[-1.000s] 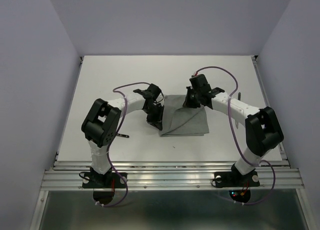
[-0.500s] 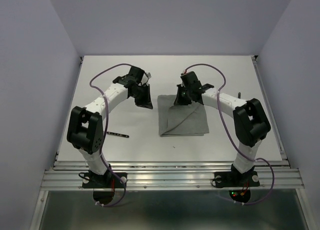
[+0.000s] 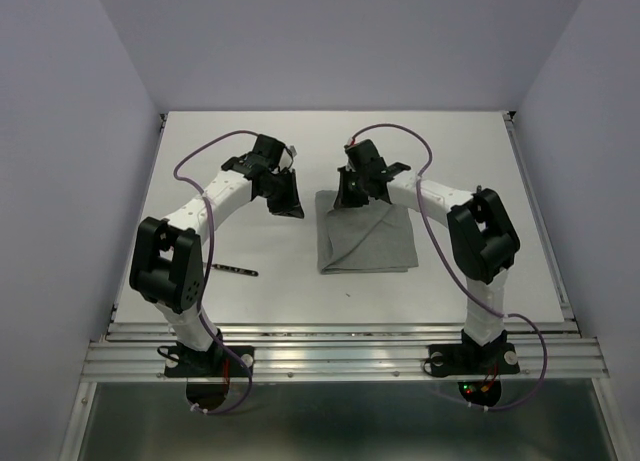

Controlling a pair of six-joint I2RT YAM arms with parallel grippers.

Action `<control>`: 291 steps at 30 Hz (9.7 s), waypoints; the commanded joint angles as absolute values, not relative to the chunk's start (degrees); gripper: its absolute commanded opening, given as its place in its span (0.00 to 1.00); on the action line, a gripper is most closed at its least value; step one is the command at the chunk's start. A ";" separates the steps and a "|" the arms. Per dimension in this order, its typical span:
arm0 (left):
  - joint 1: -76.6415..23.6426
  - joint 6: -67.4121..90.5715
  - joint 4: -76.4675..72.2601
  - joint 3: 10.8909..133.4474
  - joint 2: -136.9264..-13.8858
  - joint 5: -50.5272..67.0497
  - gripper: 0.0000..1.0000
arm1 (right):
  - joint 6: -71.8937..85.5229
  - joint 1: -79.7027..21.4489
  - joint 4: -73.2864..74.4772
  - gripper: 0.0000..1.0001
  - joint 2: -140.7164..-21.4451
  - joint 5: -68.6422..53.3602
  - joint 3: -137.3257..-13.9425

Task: Fold the napkin into a case and place the utensils inside
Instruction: Fold the top corner of the square-folded napkin at the center of the board, then smooth out the upper triangle-folded napkin at the center of the board.

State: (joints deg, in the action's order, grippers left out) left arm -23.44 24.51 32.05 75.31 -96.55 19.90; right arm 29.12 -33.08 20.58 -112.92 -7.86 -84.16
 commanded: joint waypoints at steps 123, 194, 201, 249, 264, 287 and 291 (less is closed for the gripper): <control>-27.77 22.94 27.33 103.80 -125.78 19.25 0.00 | 27.60 -16.88 19.07 0.20 -103.71 6.59 -75.85; -26.10 23.91 25.66 100.81 -121.46 18.02 0.00 | 27.33 -16.88 18.54 0.13 -111.27 8.00 -79.45; -26.10 24.00 25.93 102.48 -122.69 18.19 0.00 | 27.25 -16.88 18.54 0.13 -112.76 9.05 -79.81; -35.33 23.38 18.81 68.03 -107.40 19.42 0.00 | 26.02 -16.88 17.67 0.12 -113.91 6.59 -78.22; -36.12 21.71 27.07 70.93 -98.00 20.82 0.00 | 26.28 -16.88 17.67 0.12 -113.38 6.15 -77.96; -37.62 18.99 24.08 66.96 -105.57 21.18 0.00 | 26.10 -16.88 17.75 0.12 -112.94 6.24 -77.78; -37.62 18.81 27.76 69.87 -102.49 19.96 0.00 | 25.93 -16.88 18.02 0.12 -110.75 5.10 -77.78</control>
